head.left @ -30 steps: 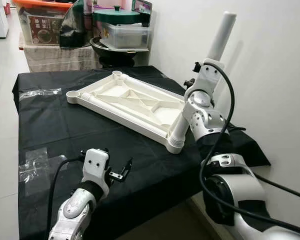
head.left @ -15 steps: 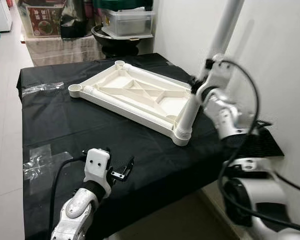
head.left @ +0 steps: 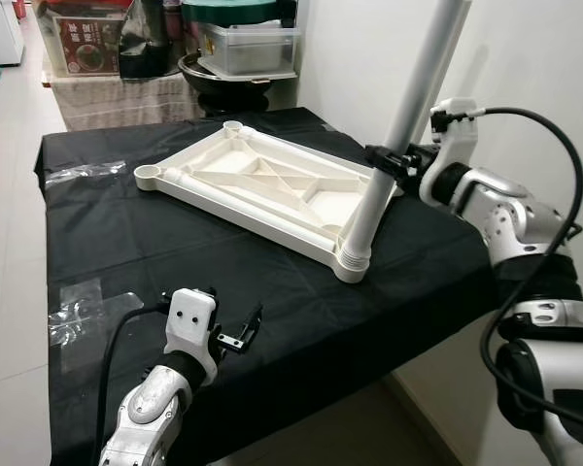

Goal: Building children table

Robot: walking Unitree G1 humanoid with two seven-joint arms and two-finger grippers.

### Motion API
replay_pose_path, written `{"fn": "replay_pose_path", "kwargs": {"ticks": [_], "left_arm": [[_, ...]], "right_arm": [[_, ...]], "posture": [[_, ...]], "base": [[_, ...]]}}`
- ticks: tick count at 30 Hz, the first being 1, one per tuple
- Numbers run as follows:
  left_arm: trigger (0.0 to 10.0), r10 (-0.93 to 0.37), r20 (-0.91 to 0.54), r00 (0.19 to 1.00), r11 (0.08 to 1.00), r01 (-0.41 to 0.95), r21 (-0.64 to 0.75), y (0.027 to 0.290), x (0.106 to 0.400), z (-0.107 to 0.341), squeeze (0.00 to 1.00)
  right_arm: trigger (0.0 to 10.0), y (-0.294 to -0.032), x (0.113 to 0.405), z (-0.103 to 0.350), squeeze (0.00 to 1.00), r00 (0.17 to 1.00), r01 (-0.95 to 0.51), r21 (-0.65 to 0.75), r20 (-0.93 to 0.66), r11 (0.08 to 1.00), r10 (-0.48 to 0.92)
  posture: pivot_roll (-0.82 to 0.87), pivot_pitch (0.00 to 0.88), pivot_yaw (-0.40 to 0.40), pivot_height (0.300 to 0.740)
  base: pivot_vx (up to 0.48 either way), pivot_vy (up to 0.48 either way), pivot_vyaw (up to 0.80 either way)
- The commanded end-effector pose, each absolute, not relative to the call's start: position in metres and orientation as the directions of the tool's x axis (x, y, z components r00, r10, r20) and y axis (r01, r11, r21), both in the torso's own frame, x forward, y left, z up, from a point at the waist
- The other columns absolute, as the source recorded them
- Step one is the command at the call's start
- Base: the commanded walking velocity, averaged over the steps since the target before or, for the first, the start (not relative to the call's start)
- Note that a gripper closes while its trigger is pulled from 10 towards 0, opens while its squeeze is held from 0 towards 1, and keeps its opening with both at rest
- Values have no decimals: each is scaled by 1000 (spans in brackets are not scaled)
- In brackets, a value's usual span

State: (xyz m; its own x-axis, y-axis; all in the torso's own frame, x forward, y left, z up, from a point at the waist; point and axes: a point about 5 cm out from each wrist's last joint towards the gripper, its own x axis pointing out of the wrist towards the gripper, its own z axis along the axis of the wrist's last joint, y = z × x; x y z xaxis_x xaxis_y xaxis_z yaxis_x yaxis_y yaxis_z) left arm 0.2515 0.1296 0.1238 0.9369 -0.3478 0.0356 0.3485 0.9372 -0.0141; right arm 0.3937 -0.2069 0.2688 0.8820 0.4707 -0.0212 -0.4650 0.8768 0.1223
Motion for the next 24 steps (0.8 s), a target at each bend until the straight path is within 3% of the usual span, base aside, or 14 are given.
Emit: {"fn": "replay_pose_path", "kwargs": {"ticks": [1, 8, 18, 19, 20, 21, 24], "left_arm": [[10000, -358, 33, 933, 933, 359, -14, 129, 253, 123, 0], [10000, -356, 37, 934, 934, 356, -6, 131, 254, 124, 0], [10000, -361, 36, 932, 932, 361, -4, 130, 253, 125, 0], [10000, -361, 36, 932, 932, 362, -3, 130, 253, 125, 0], [10000, -362, 35, 932, 932, 362, -3, 131, 252, 125, 0], [10000, -362, 35, 931, 932, 363, -3, 131, 252, 125, 0], [10000, -364, 34, 931, 931, 364, -5, 130, 252, 124, 0]], "right_arm": [[10000, -210, 395, 270, 0, 866, -497, 94, -6, 863, 500], [10000, -208, 399, 282, 0, 825, -565, 54, 46, 823, 564], [10000, -210, 402, 279, 0, 847, -532, 56, 56, 845, 529], [9373, -210, 403, 278, 0, 844, -536, 53, 57, 842, 534], [4078, -210, 403, 277, 0, 841, -540, 57, 61, 840, 537], [0, -211, 403, 276, 0, 843, -538, 56, 60, 841, 535], [0, -214, 405, 276, 0, 867, -498, 68, 60, 865, 495]], "posture": [[73, 0, -106, 740], [86, 0, -113, 740], [93, 0, -110, 740], [93, 0, -110, 740], [90, 0, -108, 740], [90, 0, -108, 740], [90, 0, -108, 740]], "base": [[0, 0, 0], [0, 0, 0], [0, 0, 0], [0, 0, 0], [0, 0, 0], [0, 0, 0], [0, 0, 0]]}}
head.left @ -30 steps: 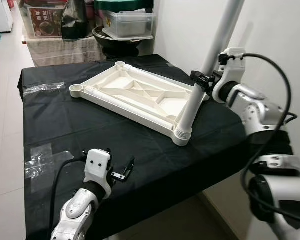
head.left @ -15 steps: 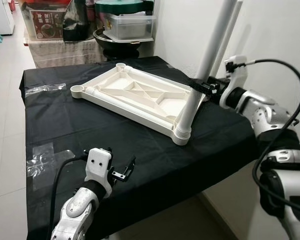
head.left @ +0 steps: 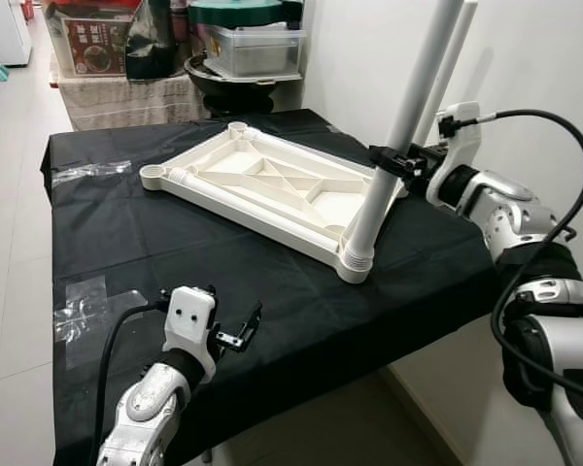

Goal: Building children table

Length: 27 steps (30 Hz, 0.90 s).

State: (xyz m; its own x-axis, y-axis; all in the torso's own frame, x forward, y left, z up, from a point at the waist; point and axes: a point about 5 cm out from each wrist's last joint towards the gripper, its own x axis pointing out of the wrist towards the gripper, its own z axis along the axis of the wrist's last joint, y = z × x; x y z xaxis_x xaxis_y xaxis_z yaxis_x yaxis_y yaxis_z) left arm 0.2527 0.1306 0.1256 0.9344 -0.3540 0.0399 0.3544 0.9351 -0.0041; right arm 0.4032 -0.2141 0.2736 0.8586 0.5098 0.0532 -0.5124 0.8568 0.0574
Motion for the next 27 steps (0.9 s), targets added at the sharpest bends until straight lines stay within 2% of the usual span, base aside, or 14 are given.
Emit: {"fn": "replay_pose_path", "kwargs": {"ticks": [1, 3, 4, 5, 6, 8, 10, 20, 21, 22, 23, 25, 26, 27], "left_arm": [[10000, -364, 34, 931, 931, 364, -5, 130, 252, 124, 0], [10000, -364, 33, 931, 931, 364, -5, 130, 252, 124, 0], [10000, -363, 33, 931, 932, 364, -4, 131, 252, 124, 0], [10000, -363, 33, 931, 932, 364, -4, 131, 252, 124, 0], [10000, -361, 33, 932, 932, 361, -3, 132, 251, 125, 0], [10000, -361, 33, 932, 932, 361, -3, 132, 251, 125, 0], [10000, -359, 33, 933, 933, 359, -3, 133, 251, 125, 0], [10000, -361, 34, 932, 932, 361, 0, 131, 253, 126, 0], [10000, -361, 34, 932, 932, 362, 0, 131, 253, 126, 0], [10000, -361, 34, 932, 932, 362, 0, 131, 253, 126, 0], [10000, -362, 34, 932, 932, 362, -1, 131, 253, 126, 0], [10000, -362, 34, 932, 932, 362, -2, 131, 253, 126, 0], [10000, -363, 34, 931, 932, 363, -3, 131, 253, 126, 0], [10000, -363, 34, 931, 932, 363, -3, 131, 253, 126, 0]], "right_arm": [[0, -214, 405, 276, 0, 867, -498, 68, 60, 865, 495], [0, -214, 406, 277, 0, 879, -476, 67, 63, 877, 472], [0, -220, 410, 276, 0, 940, -342, 58, 30, 938, 341], [0, -220, 410, 276, 0, 940, -342, 58, 30, 938, 341], [0, -232, 413, 279, 0, 991, -134, 59, 18, 989, 133], [0, -232, 413, 279, 0, 991, -134, 59, 18, 989, 133], [0, -250, 413, 280, 0, 985, 175, 88, -18, 981, -174], [0, -225, 417, 296, 0, 987, 158, 114, -25, 981, -156], [5922, -223, 418, 297, 0, 989, 149, 106, -30, 983, -147], [5922, -223, 418, 297, 0, 989, 149, 106, -30, 983, -147], [10000, -222, 418, 297, 0, 988, 152, 108, -38, 982, -149], [10000, -221, 418, 298, 0, 987, 158, 104, -34, 982, -155], [10000, -222, 418, 300, 1000, 985, 173, 122, -19, 977, -172], [10000, -222, 418, 300, 1000, 985, 173, 122, -19, 977, -172]], "posture": [[90, 0, -108, 740], [90, 0, -108, 740], [94, 0, -109, 740], [94, 0, -109, 740], [97, 0, -108, 740], [97, 0, -108, 740], [97, 0, -105, 740], [99, 0, -106, 740], [99, 0, -106, 740], [99, 0, -106, 740], [99, 0, -106, 740], [94, 0, -107, 740], [94, 0, -108, 740], [94, 0, -108, 740]], "base": [[0, 0, 0], [0, 0, 0], [0, 0, 0], [0, 0, 0], [0, 0, 0], [0, 0, 0], [0, 0, 0], [0, 0, 0], [0, 0, 0], [0, 0, 0], [0, 0, 0], [0, 0, 0], [0, 0, 0], [0, 0, 0]]}}
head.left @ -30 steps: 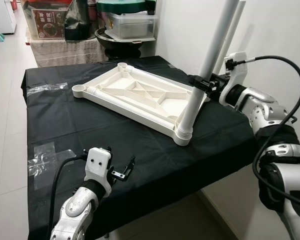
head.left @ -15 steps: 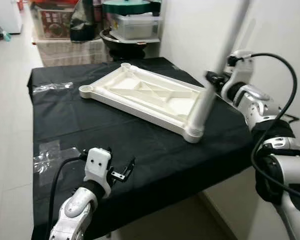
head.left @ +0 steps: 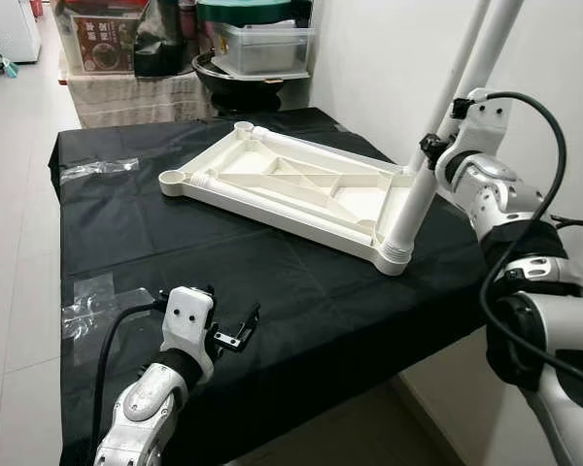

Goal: Building children table

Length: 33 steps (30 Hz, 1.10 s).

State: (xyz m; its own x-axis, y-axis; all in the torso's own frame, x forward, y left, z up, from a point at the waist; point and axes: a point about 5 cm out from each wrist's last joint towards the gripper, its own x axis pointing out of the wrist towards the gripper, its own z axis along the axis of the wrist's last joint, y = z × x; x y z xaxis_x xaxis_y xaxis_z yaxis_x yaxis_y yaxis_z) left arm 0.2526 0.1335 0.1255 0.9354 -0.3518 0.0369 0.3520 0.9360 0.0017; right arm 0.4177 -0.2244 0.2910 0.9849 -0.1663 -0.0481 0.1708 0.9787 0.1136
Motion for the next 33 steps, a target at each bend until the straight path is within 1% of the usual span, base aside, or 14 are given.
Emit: {"fn": "replay_pose_path", "kwargs": {"ticks": [1, 3, 4, 10, 13, 14, 17, 26, 27, 29, 30, 31, 32, 33], "left_arm": [[10000, -363, 34, 931, 932, 363, -3, 131, 253, 126, 0], [10000, -363, 35, 931, 932, 363, -4, 130, 253, 126, 0], [10000, -363, 35, 931, 932, 363, -5, 130, 252, 126, 0], [10000, -368, 33, 929, 930, 368, -9, 129, 252, 125, 0], [10000, -368, 34, 929, 929, 369, -9, 129, 252, 125, 0], [10000, -368, 34, 929, 929, 369, -10, 129, 252, 125, 0], [10000, -367, 34, 930, 930, 367, -10, 129, 252, 125, 0], [10000, -375, 35, 927, 927, 375, -12, 127, 253, 125, 0], [10000, -376, 36, 926, 926, 377, -11, 126, 254, 126, 0], [10000, -377, 37, 926, 926, 377, -11, 127, 255, 126, 0], [10000, -376, 38, 926, 927, 376, -9, 127, 255, 127, 0], [10000, -375, 39, 926, 927, 375, -8, 128, 255, 127, 0], [10000, -373, 39, 927, 928, 374, -7, 129, 255, 127, 0], [10000, -372, 39, 927, 928, 372, -7, 129, 254, 127, 0]], "right_arm": [[10000, -222, 418, 300, 1000, 985, 173, 122, -19, 977, -172], [10000, -223, 418, 302, 1000, 983, 185, 131, -9, 974, -186], [10000, -222, 418, 303, 0, 982, 188, 121, -14, 975, -188], [10000, -217, 417, 306, 0, 988, 154, 116, -31, 981, -152], [10000, -210, 418, 307, 0, 1000, 15, 159, -28, 987, -11], [10000, -208, 417, 306, 0, 996, -79, 147, -31, 986, 84], [10000, -213, 416, 303, 0, 983, -172, 127, -38, 977, 178], [9725, -235, 411, 295, 0, 977, -205, 104, -43, 973, 211], [8627, -236, 411, 293, 0, 978, -201, 97, -43, 975, 206], [8627, -237, 411, 292, 0, 978, -200, 91, -44, 976, 205], [3137, -237, 411, 290, 0, 977, -204, 97, -44, 974, 209], [3137, -237, 411, 288, 0, 974, -215, 102, -44, 971, 220], [0, -237, 411, 286, 0, 973, -220, 106, -45, 970, 226], [0, -236, 411, 284, 0, 972, -223, 108, -45, 969, 229]], "posture": [[94, 0, -108, 740], [93, 0, -107, 740], [90, 0, -105, 740], [86, 0, -103, 740], [86, 0, -106, 740], [86, 0, -106, 740], [86, 0, -108, 740], [75, 0, -97, 740], [75, 0, -97, 740], [75, 0, -97, 740], [81, 0, -100, 740], [81, 0, -100, 740], [81, 0, -100, 740], [81, 0, -100, 740]], "base": [[0, 0, 0], [0, 0, 0], [0, 0, 0], [0, 0, 0], [0, 0, 0], [0, 0, 0], [0, 0, 0], [0, 0, 0], [0, 0, 0], [0, 0, 0], [0, 0, 0], [0, 0, 0], [0, 0, 0], [0, 0, 0]]}}
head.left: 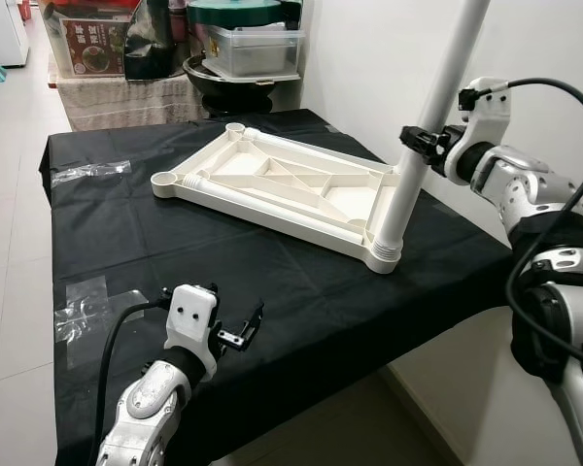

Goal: Building children table

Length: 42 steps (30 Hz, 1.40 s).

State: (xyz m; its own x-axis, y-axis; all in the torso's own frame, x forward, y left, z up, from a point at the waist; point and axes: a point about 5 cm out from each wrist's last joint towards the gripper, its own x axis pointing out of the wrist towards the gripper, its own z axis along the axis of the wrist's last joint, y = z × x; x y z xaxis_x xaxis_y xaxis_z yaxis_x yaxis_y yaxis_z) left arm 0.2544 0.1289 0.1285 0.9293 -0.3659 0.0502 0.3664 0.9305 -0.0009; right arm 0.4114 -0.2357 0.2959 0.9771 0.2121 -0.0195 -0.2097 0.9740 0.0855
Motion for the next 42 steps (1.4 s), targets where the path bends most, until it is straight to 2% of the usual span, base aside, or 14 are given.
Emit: {"fn": "replay_pose_path", "kwargs": {"ticks": [1, 12, 14, 16, 18, 20, 31, 32, 33, 34, 35, 37, 38, 42], "left_arm": [[10000, -372, 39, 927, 928, 372, -7, 129, 254, 127, 0], [10000, -368, 37, 929, 930, 369, -7, 129, 252, 126, 0], [10000, -368, 37, 929, 930, 368, -7, 130, 253, 126, 0], [10000, -370, 38, 928, 929, 371, -9, 128, 253, 127, 0], [10000, -370, 38, 928, 929, 371, -9, 128, 253, 127, 0], [10000, -374, 37, 927, 927, 375, -8, 128, 254, 127, 0], [10000, -372, 37, 927, 928, 373, -10, 127, 254, 126, 0], [10000, -371, 37, 928, 928, 371, -13, 127, 253, 125, 0], [10000, -370, 35, 928, 929, 370, -15, 127, 252, 125, 0], [10000, -370, 35, 928, 929, 370, -15, 127, 252, 125, 0], [10000, -369, 34, 929, 929, 370, -16, 127, 252, 124, 0], [10000, -368, 33, 929, 929, 369, -17, 127, 251, 124, 0], [10000, -368, 33, 929, 929, 369, -18, 127, 251, 124, 0], [10000, -370, 33, 928, 928, 371, -18, 127, 252, 124, 0]], "right_arm": [[0, -236, 411, 284, 0, 972, -223, 108, -45, 969, 229], [0, -238, 412, 275, 0, 988, -147, 121, -33, 982, 152], [0, -241, 413, 270, 0, 999, -37, 121, -32, 992, 41], [0, -233, 415, 254, 0, 977, 214, 170, -56, 962, -208], [0, -233, 415, 254, 0, 977, 214, 170, -56, 962, -208], [0, -210, 416, 247, 0, 946, 324, 181, -85, 929, -313], [0, -179, 421, 249, 0, 958, 283, 188, -106, 940, -267], [10000, -179, 421, 250, 0, 957, 287, 190, -108, 939, -271], [10000, -180, 421, 252, 180, 957, 288, 197, -87, 937, -276], [10000, -180, 421, 252, 180, 957, 288, 197, -87, 937, -276], [10000, -182, 421, 254, 1000, 957, 290, 210, -79, 934, -280], [10000, -182, 420, 254, 1000, 955, 294, 197, -85, 935, -283], [10000, -181, 419, 254, 0, 953, 300, 187, -93, 936, -287], [10000, -180, 418, 258, 0, 967, 253, 219, -54, 942, -247]], "posture": [[81, 0, -100, 740], [96, 0, -107, 740], [92, 0, -105, 740], [94, 0, -95, 740], [94, 0, -95, 740], [94, 0, -95, 740], [93, 0, -113, 740], [92, 0, -113, 740], [91, 0, -113, 740], [91, 0, -113, 740], [92, 0, -114, 740], [92, 0, -114, 740], [92, 0, -114, 740], [88, 0, -110, 740]], "base": [[0, 0, 0], [0, 0, 0], [0, 0, 0], [0, 0, 0], [0, 0, 0], [0, 0, 0], [0, 0, 0], [0, 0, 0], [0, 0, 0], [0, 0, 0], [0, 0, 0], [0, 0, 0], [0, 0, 0], [0, 0, 0]]}}
